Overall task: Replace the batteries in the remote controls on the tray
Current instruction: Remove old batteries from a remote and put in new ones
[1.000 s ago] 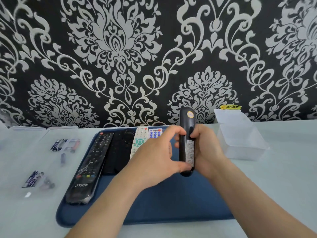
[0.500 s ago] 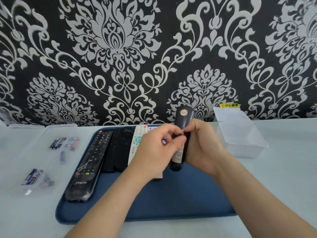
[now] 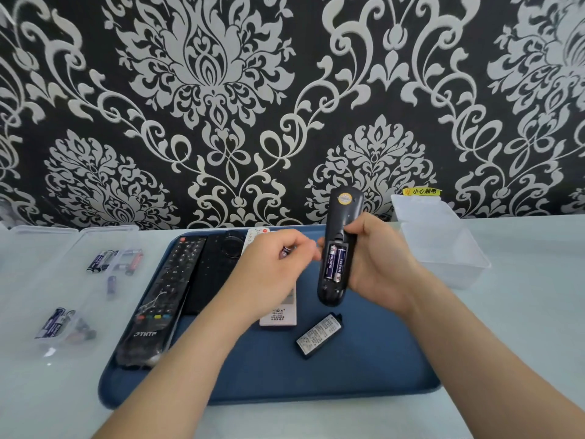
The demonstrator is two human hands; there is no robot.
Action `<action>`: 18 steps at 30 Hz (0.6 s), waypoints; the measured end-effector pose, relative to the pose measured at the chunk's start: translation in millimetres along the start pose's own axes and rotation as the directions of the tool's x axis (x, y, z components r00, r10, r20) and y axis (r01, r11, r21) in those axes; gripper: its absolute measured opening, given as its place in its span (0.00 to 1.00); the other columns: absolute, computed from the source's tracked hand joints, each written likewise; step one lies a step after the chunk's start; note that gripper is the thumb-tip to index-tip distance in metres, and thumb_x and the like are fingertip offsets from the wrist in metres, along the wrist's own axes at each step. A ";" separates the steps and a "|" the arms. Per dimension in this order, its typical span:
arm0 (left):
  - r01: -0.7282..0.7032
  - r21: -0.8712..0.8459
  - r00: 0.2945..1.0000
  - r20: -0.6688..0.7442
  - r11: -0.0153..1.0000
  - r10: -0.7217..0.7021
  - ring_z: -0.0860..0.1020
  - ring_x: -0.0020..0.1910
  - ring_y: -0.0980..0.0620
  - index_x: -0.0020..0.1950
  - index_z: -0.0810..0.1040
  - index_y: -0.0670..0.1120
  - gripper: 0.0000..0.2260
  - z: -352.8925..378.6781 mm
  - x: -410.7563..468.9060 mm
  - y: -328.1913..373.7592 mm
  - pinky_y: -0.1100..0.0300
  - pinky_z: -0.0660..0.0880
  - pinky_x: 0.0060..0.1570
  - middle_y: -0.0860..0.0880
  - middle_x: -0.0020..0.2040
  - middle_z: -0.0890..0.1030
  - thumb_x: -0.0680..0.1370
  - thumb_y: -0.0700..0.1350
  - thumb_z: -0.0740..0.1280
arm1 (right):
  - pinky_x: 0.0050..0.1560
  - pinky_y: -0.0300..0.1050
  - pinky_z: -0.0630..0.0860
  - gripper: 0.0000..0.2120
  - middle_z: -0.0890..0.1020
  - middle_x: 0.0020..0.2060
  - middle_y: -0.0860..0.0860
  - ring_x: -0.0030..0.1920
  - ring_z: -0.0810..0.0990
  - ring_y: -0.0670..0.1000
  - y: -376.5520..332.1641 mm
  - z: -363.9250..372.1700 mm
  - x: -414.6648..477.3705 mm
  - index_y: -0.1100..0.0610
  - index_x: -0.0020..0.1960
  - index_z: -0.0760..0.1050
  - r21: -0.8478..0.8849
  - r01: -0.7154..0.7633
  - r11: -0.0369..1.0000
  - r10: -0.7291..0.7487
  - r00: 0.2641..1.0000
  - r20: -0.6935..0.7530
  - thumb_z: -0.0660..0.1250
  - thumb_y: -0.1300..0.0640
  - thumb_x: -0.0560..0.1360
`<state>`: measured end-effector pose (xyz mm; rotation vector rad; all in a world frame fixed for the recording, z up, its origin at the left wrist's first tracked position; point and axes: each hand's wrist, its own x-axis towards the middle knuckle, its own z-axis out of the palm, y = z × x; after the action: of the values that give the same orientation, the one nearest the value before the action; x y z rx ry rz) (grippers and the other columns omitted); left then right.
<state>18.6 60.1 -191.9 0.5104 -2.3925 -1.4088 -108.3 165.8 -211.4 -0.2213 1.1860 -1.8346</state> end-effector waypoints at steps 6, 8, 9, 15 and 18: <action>0.276 -0.493 0.957 0.063 0.825 -0.282 0.69 0.27 0.55 0.52 0.77 0.41 0.11 2.3 3.2 0.9 0.66 0.62 0.24 0.47 0.35 0.76 0.80 0.33 0.56 | 0.44 0.48 0.82 0.09 0.78 0.42 0.62 0.41 0.85 0.56 1.0 4.5 -5.0 0.65 0.50 0.72 -0.012 0.109 0.994 -0.107 0.989 0.105 0.59 0.74 0.72; 0.230 -0.512 0.957 -0.035 0.828 -0.288 0.72 0.26 0.56 0.52 0.77 0.41 0.10 3.5 5.3 0.8 0.63 0.66 0.29 0.47 0.36 0.78 0.81 0.34 0.56 | 0.50 0.48 0.83 0.11 0.81 0.47 0.63 0.45 0.85 0.57 4.8 7.2 -5.6 0.66 0.52 0.76 0.075 0.105 0.992 -0.113 0.987 0.114 0.68 0.66 0.70; 0.199 -0.514 0.957 -0.080 0.835 -0.277 0.74 0.27 0.56 0.51 0.77 0.42 0.11 3.9 6.1 0.7 0.62 0.67 0.32 0.48 0.36 0.80 0.82 0.35 0.56 | 0.52 0.48 0.82 0.11 0.83 0.46 0.61 0.46 0.85 0.56 8.8 9.0 -6.0 0.64 0.49 0.78 0.140 0.095 0.986 -0.109 0.990 0.095 0.70 0.60 0.69; 0.027 -0.268 0.968 -0.232 0.963 -0.092 0.82 0.44 0.58 0.53 0.76 0.48 0.10 12.3 5.6 -0.2 0.60 0.76 0.42 0.51 0.46 0.84 0.83 0.42 0.55 | 0.63 0.59 0.72 0.25 0.83 0.55 0.54 0.61 0.79 0.54 30.5 26.6 -14.9 0.55 0.51 0.85 0.385 -0.026 0.922 -0.032 0.989 0.144 0.61 0.37 0.72; -0.045 0.103 0.970 -0.233 0.994 0.068 0.77 0.41 0.58 0.52 0.73 0.54 0.08 23.8 6.7 -4.1 0.51 0.74 0.49 0.56 0.42 0.80 0.83 0.47 0.55 | 0.57 0.55 0.78 0.25 0.82 0.60 0.55 0.63 0.79 0.56 31.0 33.4 -20.0 0.52 0.63 0.79 0.483 -0.058 0.874 -0.033 0.984 0.177 0.58 0.38 0.76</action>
<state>2.7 73.5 -205.9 0.5936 -2.2726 -1.1419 -59.5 156.1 -212.6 -0.0870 0.5686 -1.9903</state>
